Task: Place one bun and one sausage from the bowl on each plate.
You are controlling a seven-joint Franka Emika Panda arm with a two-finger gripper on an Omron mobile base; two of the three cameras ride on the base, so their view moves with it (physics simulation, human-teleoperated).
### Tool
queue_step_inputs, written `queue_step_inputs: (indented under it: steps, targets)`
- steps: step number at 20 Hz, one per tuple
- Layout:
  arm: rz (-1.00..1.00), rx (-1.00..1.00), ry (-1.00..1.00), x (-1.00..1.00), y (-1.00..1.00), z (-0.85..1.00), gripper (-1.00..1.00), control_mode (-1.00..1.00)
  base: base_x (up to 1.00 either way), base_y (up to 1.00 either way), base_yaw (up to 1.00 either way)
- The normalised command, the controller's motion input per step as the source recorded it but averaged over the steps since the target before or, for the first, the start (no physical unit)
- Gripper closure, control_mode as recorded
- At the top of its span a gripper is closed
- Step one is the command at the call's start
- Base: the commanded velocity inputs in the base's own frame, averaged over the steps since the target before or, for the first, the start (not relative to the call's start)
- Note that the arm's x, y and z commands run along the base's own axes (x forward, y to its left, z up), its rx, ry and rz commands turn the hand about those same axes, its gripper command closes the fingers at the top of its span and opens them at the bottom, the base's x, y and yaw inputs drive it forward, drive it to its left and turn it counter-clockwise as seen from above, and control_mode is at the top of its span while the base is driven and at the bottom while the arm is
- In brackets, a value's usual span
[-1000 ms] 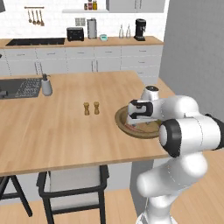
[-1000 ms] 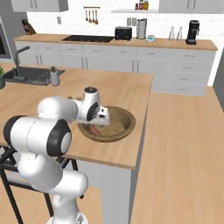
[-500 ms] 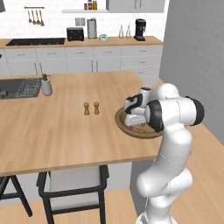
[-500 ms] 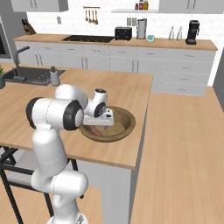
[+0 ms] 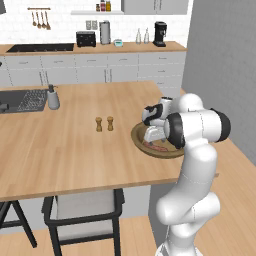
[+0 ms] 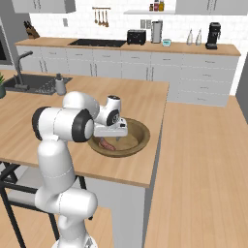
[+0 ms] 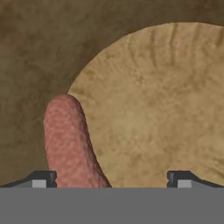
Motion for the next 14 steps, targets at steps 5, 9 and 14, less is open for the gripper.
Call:
queue_step_inputs:
  steps: [5, 9, 14]
  targets:
    - [0.12, 0.00, 0.01, -0.09, 0.22, -0.21, -1.00, -1.00, 0.00, 0.00, 0.00]
    - [0.12, 0.00, 0.05, 0.03, 0.10, -0.31, -1.00, -1.00, 0.00, 0.00, 0.00]
    - [0.11, 0.00, 0.08, 0.26, 0.00, -0.37, -1.00, -1.00, 0.00, 0.00, 0.00]
